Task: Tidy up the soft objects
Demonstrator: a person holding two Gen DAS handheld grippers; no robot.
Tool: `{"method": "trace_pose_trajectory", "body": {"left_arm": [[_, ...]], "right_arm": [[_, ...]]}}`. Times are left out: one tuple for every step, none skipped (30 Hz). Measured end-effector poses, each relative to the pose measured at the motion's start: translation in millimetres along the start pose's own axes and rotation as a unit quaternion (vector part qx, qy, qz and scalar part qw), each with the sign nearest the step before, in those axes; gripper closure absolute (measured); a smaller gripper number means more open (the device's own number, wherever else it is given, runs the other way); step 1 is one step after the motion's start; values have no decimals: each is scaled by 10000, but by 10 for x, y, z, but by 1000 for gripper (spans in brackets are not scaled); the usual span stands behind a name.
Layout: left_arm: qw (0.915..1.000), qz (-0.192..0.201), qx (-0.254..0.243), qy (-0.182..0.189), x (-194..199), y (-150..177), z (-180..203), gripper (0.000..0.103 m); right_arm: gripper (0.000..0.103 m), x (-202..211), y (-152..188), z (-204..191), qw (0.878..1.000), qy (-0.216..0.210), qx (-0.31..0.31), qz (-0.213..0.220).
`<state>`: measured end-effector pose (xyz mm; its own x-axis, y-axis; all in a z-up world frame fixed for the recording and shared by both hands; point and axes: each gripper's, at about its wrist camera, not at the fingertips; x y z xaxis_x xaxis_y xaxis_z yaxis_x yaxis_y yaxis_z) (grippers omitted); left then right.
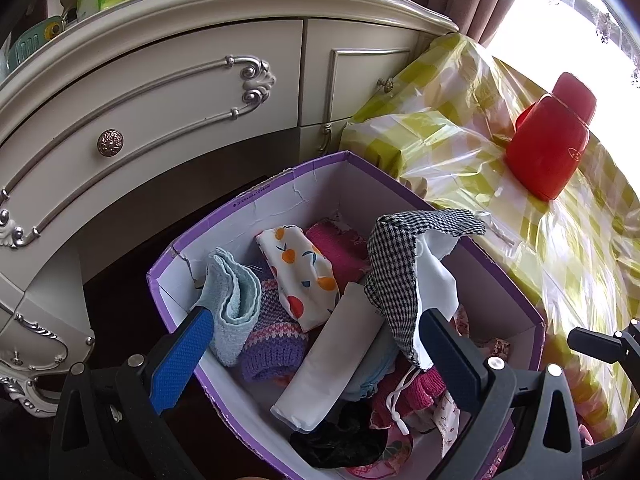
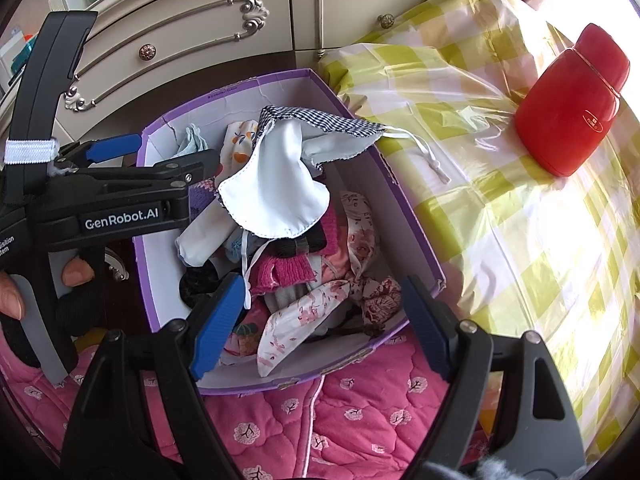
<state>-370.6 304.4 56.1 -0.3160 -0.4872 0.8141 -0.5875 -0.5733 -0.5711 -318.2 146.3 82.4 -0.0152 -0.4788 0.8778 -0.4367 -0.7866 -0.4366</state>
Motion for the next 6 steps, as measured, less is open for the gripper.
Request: {"method": "trace_pose_trajectory", "body": {"left_arm": [[10000,1,-2,-6,-1,-1,0,0],[10000,12,5,-15,-3,-7,-2,0],[10000,63,26,-51,6,1,-7,0],[9998,122,30,-132,20,10,-5,0],[9997,165,9,-204,28,12,2,0],[9996,172,-5,-231,30,13,5,0]], "right_arm": [[21,-1,-7,4,10000,3,-5,0],[21,-1,-8,4,10000,4,-8,1],[21,-1,-7,4,10000,4,-8,3],[21,-1,-7,6,10000,5,-7,2],[21,0,-7,6,10000,5,-10,1],[21,0,-6,6,10000,3,-12,2]]}}
Point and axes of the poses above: each gripper's, at about its wrist camera, not at the fingertips, and x roughly against the way its jaws point, z to its right, y to its underside, and after that the axes turned 14 degrees about -y, right-handed
